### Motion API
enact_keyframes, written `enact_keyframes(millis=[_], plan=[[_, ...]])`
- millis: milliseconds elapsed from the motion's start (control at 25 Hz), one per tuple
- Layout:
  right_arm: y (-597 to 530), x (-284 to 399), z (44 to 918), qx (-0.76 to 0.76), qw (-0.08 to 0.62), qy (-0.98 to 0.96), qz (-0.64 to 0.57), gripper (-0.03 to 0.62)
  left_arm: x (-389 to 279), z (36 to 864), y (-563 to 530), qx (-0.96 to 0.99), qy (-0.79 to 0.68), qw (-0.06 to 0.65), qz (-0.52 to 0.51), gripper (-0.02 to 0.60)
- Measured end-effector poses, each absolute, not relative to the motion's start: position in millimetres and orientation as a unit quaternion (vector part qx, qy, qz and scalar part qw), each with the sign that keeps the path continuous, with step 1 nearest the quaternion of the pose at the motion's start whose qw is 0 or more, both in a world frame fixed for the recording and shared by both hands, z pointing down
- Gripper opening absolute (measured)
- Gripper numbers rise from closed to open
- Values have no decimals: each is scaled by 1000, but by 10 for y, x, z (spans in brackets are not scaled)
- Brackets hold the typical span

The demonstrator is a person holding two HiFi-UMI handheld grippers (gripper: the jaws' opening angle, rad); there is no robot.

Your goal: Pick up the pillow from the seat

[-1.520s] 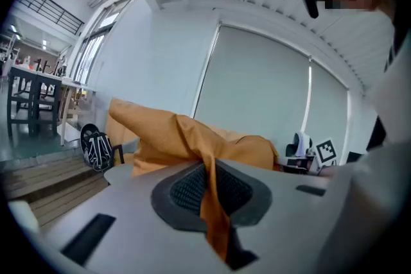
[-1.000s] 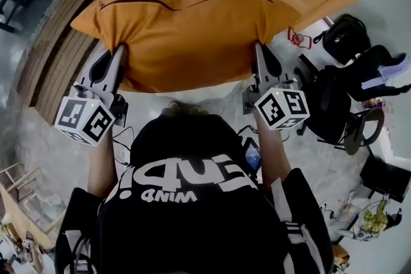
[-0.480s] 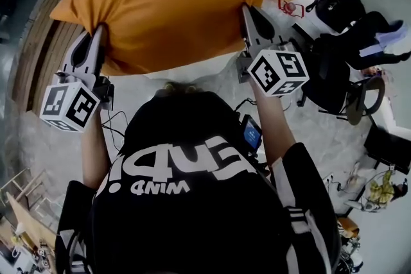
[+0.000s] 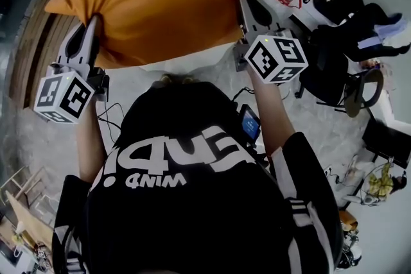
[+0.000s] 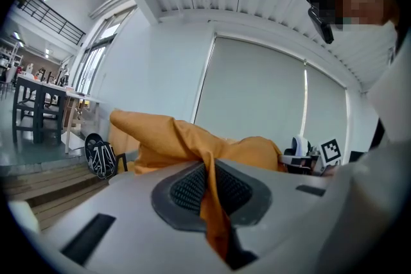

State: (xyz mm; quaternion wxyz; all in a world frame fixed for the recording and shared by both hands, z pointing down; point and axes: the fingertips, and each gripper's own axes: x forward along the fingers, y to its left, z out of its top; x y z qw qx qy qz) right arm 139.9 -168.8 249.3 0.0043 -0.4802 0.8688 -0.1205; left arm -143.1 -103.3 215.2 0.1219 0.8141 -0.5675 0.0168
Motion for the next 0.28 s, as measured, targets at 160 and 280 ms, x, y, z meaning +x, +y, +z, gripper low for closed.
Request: enact_keyframes(millis=[160,280], plan=[[-1668,1411,2520,-477,2,871,-119,25,-1418,2172,-1000,816,-566,115,9,26],[-1668,1420,2558,-474,-1,873,-118,25,-1402,2214,-982,814,-569,116,9,26]])
